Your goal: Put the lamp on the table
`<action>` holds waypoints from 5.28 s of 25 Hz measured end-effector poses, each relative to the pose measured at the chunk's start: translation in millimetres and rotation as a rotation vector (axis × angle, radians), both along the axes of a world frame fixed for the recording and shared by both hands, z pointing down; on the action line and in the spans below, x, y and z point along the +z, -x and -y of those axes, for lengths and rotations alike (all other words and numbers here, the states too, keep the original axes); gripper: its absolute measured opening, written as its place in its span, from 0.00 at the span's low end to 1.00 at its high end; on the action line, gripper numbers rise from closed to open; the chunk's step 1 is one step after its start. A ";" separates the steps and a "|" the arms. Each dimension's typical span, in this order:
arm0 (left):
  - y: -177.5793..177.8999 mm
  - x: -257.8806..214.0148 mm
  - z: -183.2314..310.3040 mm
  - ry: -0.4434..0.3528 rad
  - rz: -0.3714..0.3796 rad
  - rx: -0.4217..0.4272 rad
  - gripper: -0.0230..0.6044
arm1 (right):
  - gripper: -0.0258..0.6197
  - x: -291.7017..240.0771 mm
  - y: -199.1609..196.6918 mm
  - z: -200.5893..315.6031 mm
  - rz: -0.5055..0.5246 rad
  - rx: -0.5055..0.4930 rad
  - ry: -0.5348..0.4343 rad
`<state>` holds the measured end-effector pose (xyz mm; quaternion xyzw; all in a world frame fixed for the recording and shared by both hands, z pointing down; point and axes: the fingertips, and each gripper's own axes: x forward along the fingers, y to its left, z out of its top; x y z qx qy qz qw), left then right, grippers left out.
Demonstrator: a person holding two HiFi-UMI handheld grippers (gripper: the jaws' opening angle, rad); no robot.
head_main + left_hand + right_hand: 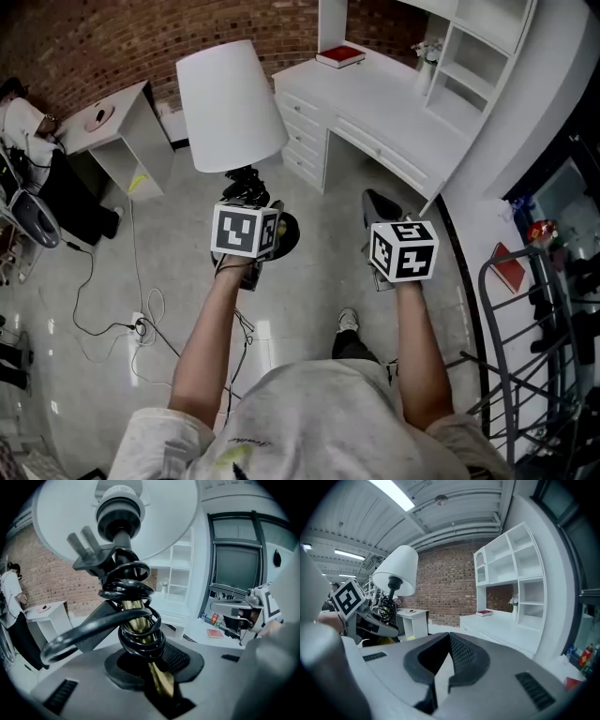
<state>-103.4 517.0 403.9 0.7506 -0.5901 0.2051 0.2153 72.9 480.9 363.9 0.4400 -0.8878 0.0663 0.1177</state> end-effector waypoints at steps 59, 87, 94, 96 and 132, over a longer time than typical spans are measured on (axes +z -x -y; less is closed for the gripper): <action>-96.4 4.6 328.7 0.057 0.055 -0.092 0.20 | 0.05 31.4 -79.4 341.8 0.048 -0.138 0.099; -45.3 32.0 411.9 0.059 0.027 -0.005 0.20 | 0.05 52.9 -35.0 411.3 0.002 -0.056 0.092; -1.8 34.8 470.4 0.080 0.040 0.069 0.20 | 0.05 52.6 2.0 460.9 -0.006 0.015 0.116; 14.3 34.2 489.1 0.086 0.037 0.083 0.20 | 0.05 50.7 14.4 476.8 -0.010 0.038 0.122; 139.3 37.8 629.3 0.118 0.021 0.252 0.20 | 0.05 25.1 135.6 592.9 -0.051 0.223 0.115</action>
